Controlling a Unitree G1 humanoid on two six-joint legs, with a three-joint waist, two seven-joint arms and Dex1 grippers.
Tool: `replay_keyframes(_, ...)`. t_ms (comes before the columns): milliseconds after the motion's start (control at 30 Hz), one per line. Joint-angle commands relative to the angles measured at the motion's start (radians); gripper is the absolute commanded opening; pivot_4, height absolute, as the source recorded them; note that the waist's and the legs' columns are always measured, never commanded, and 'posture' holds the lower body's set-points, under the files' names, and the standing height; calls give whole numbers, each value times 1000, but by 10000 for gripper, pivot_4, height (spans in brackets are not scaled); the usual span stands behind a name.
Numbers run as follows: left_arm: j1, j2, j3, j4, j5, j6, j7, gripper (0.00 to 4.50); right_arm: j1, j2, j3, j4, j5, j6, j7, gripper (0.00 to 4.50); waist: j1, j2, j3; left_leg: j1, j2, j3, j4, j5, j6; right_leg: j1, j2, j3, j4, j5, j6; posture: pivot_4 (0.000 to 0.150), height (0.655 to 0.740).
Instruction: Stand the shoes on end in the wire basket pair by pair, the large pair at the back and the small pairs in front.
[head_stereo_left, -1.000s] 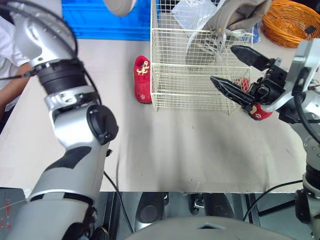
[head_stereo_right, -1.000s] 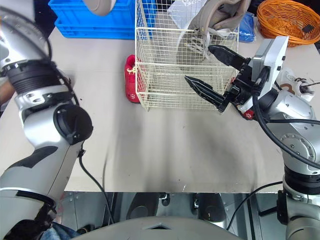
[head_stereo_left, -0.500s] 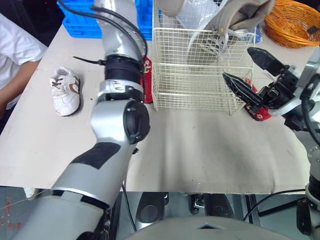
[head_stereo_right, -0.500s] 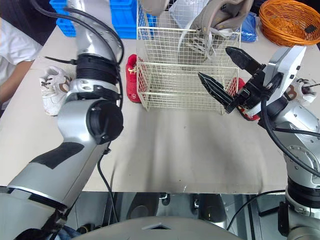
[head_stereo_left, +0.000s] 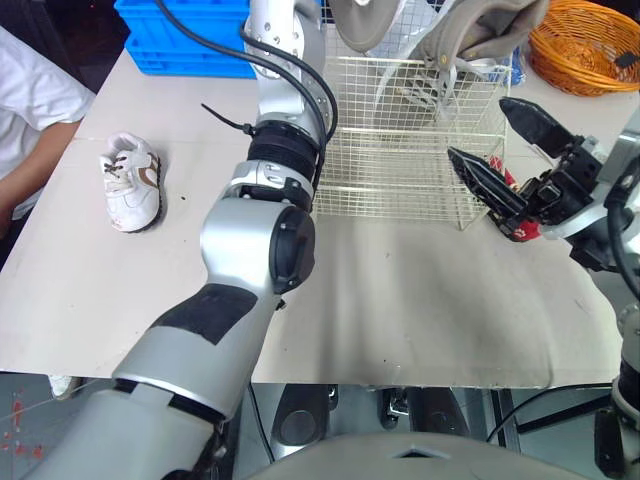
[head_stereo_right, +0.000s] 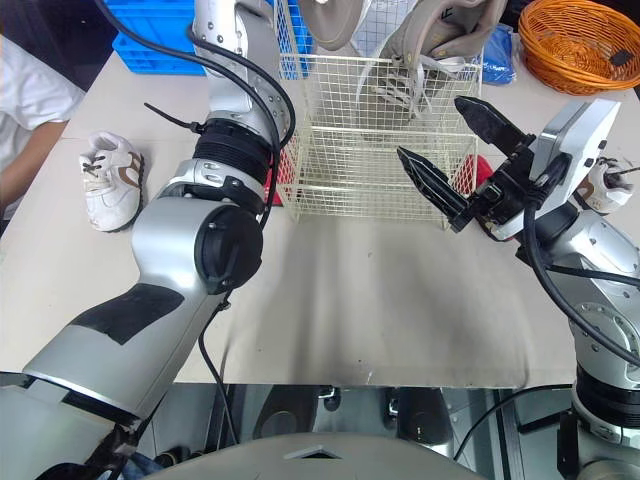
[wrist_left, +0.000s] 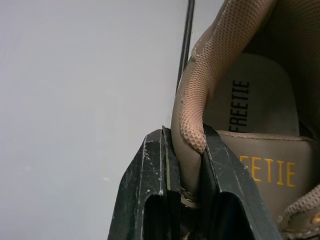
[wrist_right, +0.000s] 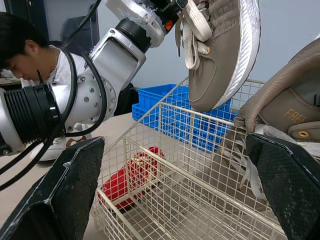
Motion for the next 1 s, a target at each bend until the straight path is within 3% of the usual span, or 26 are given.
replay_keyframes(33, 23, -15, -33, -49, 36, -30, 40, 2506, -1, -12, -39, -35, 10, -26, -5, 45000, 0, 0, 0, 0, 0, 0, 0, 0, 0, 0, 0, 0, 0, 0, 0, 1500, 6860)
replay_keyframes(400, 224, -28, -103, -220, 122, -4, 164, 2506, -14, -17, -35, -21, 11, -29, -1, 45000, -1, 1, -1, 3, 0, 1, 1, 0, 0, 2, 0, 1, 2, 0, 0, 1500, 6860)
replay_keyframes(767, 365, -44, -155, -435, 131, 134, 159, 2506, -25, -16, -29, -8, 11, -29, 2, 45000, 0, 2, -1, 2, 0, 0, 0, 0, 0, 1, 0, 1, 1, 0, 0, 1500, 6860)
replay_keyframes(1000, 412, -51, -171, -470, 112, 284, 145, 2506, -23, -16, -31, -9, 9, -31, 0, 45000, 0, 2, -1, 2, 0, 0, 0, 0, 0, 1, -1, 0, 0, 0, 0, 1500, 6860)
